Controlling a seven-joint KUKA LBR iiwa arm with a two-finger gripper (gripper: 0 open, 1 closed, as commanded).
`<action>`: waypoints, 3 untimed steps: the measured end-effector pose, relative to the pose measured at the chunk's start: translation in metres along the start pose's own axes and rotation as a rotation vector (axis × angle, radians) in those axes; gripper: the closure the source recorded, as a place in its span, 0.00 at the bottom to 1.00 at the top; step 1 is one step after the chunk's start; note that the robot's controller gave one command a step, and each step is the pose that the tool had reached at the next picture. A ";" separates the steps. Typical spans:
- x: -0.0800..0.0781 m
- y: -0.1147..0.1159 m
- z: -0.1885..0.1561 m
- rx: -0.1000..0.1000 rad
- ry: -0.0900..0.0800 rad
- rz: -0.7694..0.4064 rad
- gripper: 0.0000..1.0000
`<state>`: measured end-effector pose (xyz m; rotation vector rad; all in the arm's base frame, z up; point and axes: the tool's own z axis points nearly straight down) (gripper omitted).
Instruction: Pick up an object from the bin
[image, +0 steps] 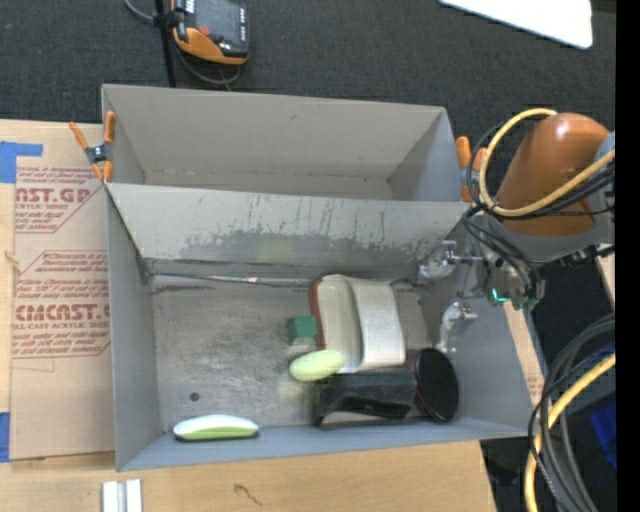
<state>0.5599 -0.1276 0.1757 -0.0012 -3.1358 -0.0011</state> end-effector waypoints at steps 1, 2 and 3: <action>-0.002 0.000 -0.005 0.001 -0.008 -0.001 0.00; 0.031 -0.012 0.047 0.002 -0.013 -0.056 0.00; 0.045 0.002 0.080 0.002 -0.001 -0.016 1.00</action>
Offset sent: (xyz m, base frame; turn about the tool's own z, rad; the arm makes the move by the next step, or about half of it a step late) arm -0.0679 -0.0271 -0.1008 -0.1045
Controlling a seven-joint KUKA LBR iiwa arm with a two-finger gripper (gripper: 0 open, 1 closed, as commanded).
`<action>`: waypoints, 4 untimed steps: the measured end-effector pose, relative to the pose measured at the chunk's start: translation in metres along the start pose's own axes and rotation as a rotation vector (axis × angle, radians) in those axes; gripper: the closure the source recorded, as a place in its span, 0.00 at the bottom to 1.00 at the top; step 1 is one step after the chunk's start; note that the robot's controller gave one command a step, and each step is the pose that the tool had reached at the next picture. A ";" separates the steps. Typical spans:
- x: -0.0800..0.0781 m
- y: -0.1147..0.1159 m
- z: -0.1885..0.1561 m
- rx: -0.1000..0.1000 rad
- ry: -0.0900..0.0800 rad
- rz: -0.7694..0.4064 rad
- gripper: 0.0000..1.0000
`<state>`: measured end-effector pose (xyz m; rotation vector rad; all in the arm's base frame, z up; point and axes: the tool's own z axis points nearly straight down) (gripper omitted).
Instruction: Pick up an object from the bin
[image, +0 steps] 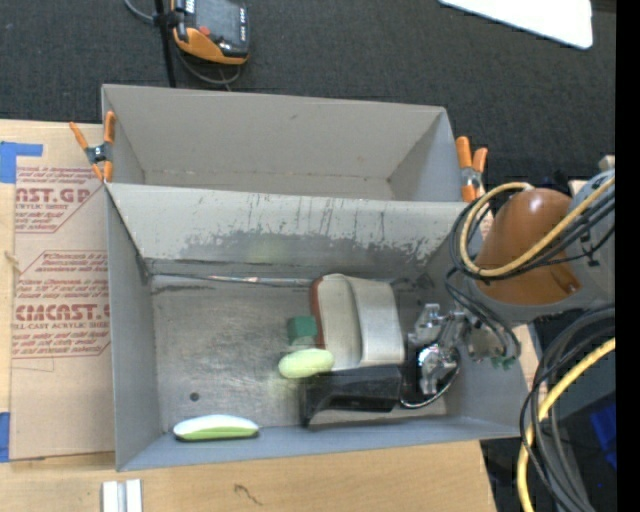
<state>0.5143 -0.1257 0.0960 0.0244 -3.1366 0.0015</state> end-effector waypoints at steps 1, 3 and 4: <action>0.000 0.000 0.000 0.000 0.000 0.000 1.00; 0.007 -0.011 -0.097 -0.002 -0.002 -0.209 1.00; 0.006 0.002 -0.164 -0.002 -0.004 -0.239 1.00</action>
Offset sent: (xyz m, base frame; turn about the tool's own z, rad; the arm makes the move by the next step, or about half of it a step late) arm 0.0102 -0.0268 0.1382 -0.2061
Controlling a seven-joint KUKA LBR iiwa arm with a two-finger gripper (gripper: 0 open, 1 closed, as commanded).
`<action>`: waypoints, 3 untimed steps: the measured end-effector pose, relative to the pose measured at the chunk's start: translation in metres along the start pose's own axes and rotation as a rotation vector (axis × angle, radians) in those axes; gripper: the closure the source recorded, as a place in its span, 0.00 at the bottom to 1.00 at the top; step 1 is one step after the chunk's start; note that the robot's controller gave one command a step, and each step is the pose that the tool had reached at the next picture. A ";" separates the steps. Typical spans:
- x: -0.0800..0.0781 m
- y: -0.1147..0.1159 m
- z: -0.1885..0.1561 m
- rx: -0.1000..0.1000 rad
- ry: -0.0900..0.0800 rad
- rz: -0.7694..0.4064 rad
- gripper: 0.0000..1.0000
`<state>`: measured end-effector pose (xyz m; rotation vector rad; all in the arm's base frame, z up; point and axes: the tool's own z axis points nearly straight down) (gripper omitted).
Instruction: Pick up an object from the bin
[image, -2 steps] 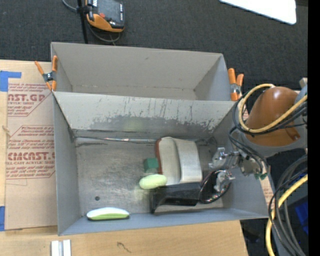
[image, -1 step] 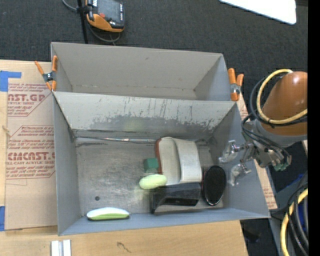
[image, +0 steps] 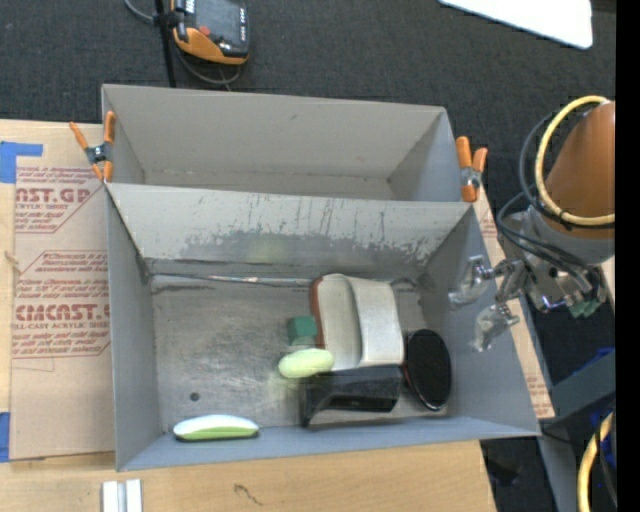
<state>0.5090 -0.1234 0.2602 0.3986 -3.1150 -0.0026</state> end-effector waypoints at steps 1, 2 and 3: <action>0.013 0.001 -0.056 0.001 -0.002 -0.003 1.00; 0.000 -0.012 0.045 0.006 -0.006 -0.378 0.00; -0.007 -0.019 0.111 0.001 -0.002 -0.548 0.00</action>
Offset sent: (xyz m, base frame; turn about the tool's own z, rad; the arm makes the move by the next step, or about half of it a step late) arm 0.0113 -0.0184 -0.1094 -0.5481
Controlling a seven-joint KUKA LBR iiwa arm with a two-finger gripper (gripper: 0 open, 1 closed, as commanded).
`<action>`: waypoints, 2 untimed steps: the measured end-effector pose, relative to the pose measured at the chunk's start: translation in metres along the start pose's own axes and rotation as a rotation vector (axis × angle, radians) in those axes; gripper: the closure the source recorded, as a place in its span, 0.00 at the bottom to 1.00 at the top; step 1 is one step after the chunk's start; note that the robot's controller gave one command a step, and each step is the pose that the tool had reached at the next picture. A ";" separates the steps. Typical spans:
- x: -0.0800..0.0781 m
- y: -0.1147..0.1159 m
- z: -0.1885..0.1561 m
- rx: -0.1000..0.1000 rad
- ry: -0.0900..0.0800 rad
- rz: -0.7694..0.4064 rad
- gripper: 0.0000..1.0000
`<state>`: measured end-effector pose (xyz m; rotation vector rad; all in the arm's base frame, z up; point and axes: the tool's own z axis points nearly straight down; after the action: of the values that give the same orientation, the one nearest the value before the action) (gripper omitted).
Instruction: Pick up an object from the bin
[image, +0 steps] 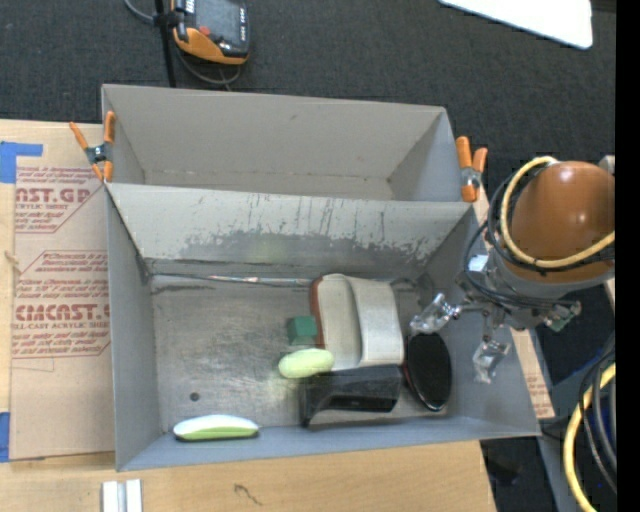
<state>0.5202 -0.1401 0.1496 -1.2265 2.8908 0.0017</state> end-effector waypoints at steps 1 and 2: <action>-0.011 0.009 0.055 0.016 0.005 0.082 1.00; -0.011 0.008 0.055 0.016 0.005 0.082 1.00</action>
Offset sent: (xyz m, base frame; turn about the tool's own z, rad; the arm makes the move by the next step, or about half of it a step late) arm 0.0000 0.0000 0.0000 0.0000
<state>0.5217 -0.1264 0.0946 -1.1060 2.9369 -0.0242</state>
